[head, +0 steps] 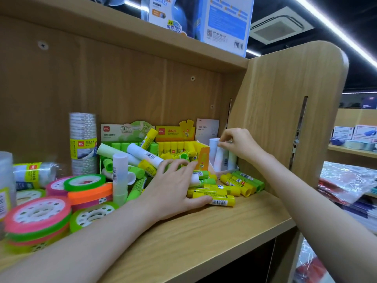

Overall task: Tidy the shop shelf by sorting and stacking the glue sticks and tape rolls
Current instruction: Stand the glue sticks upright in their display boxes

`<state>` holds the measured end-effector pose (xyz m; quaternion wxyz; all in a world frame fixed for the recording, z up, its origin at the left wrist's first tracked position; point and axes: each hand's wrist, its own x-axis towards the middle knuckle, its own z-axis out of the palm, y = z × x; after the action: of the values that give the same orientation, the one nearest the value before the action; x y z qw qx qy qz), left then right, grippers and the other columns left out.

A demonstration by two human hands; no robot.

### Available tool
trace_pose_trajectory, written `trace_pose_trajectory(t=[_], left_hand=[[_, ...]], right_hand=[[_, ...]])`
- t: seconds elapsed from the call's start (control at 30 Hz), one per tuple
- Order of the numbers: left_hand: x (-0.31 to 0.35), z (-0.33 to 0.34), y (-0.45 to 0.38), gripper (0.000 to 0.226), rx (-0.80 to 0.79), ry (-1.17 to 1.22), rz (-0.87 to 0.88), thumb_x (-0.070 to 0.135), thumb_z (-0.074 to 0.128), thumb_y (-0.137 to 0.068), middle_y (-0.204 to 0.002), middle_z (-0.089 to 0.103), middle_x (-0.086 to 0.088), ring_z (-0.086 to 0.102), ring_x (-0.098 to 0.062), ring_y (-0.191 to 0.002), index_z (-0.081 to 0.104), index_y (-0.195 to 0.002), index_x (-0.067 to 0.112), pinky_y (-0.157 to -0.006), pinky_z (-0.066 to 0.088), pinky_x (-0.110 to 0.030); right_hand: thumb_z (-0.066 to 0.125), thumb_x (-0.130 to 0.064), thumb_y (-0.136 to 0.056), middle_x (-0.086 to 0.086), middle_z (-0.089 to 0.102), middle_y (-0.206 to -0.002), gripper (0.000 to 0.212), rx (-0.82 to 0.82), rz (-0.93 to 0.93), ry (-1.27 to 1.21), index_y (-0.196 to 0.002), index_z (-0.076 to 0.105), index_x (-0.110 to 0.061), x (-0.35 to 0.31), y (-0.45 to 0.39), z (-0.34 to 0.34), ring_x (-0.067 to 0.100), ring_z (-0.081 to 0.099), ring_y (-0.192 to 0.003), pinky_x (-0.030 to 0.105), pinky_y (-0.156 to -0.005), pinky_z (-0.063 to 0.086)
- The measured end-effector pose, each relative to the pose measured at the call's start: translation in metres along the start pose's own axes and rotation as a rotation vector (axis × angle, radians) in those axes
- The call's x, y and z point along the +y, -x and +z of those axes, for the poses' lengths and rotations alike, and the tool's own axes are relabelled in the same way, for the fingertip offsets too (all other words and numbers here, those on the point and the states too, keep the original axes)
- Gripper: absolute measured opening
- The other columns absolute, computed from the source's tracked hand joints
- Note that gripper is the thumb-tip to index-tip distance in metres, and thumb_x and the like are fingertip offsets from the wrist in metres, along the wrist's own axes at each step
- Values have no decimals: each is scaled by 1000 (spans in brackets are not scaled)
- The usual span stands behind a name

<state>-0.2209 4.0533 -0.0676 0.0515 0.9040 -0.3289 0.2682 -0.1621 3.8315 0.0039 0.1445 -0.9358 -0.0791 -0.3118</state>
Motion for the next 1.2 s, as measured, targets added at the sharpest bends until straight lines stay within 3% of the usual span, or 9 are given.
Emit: trace_pose_trajectory(t=[0.17,0.33,0.47,0.63,0.73,0.83,0.9,1.07,1.2], left_hand=[[0,-1,0,109,24,-22,10,81,-2,-55,-145,29,9,1,-4,-120,15,-147,25,-101,-1,-26],[3,-3,1,109,25,-27,9,80,-2,-54,-145,29,9,-1,-4,-118,15,-147,25,-102,-1,-26],[2,-2,1,110,28,-11,6,80,-1,-54,-145,30,9,3,-6,-124,16,-147,24,-105,-1,-26],[4,-4,1,92,-21,-19,-10,81,27,-77,-147,26,9,7,-6,-130,12,-148,23,-109,0,-27],[4,-4,2,91,-22,2,-21,77,31,-79,-148,25,8,6,-7,-132,9,-148,22,-109,0,-28],[2,-2,1,110,7,-30,-9,87,10,-61,-148,27,8,5,-7,-130,5,-149,21,-108,-1,-27],[3,-4,3,106,-16,-2,-33,86,22,-69,-149,23,8,5,-7,-131,2,-149,20,-109,-1,-27],[6,-9,3,100,-27,74,-58,73,41,-78,-151,18,6,6,-10,-135,-3,-149,18,-110,-1,-27],[-1,1,-1,115,-17,72,-36,89,29,-64,-148,29,5,11,-11,-138,-1,-149,17,-113,2,-30]], right_hand=[[71,-13,-79,3,59,-97,22,-56,-68,-90,-96,58,-11,-5,9,4,15,52,-90,25,-73,39],[75,-9,-74,3,58,-90,25,121,-1,-145,-85,53,-15,-3,0,-1,19,54,-82,27,-69,43],[74,-12,-75,4,58,-94,24,30,7,-53,-87,53,-15,1,-2,7,19,53,-88,30,-73,43],[71,-15,-79,5,61,-97,19,-23,0,10,-88,55,-14,1,-5,9,18,52,-87,31,-75,44],[63,-18,-86,8,63,-107,13,4,-15,117,-96,61,-10,0,-3,13,26,54,-102,37,-89,41],[55,-22,-92,4,49,-123,20,25,-59,332,-108,62,-13,0,-3,13,25,38,-118,36,-92,31],[52,-23,-93,4,43,-127,26,-21,-38,360,-117,62,-17,1,1,8,24,34,-120,36,-94,29],[65,-17,-85,-5,62,-95,15,197,-49,-220,-99,70,-18,-14,54,-3,9,53,-92,20,-76,34],[70,-18,-80,-7,70,-87,8,-218,-63,-554,-88,72,-19,-48,91,-5,-1,60,-78,22,-71,48]])
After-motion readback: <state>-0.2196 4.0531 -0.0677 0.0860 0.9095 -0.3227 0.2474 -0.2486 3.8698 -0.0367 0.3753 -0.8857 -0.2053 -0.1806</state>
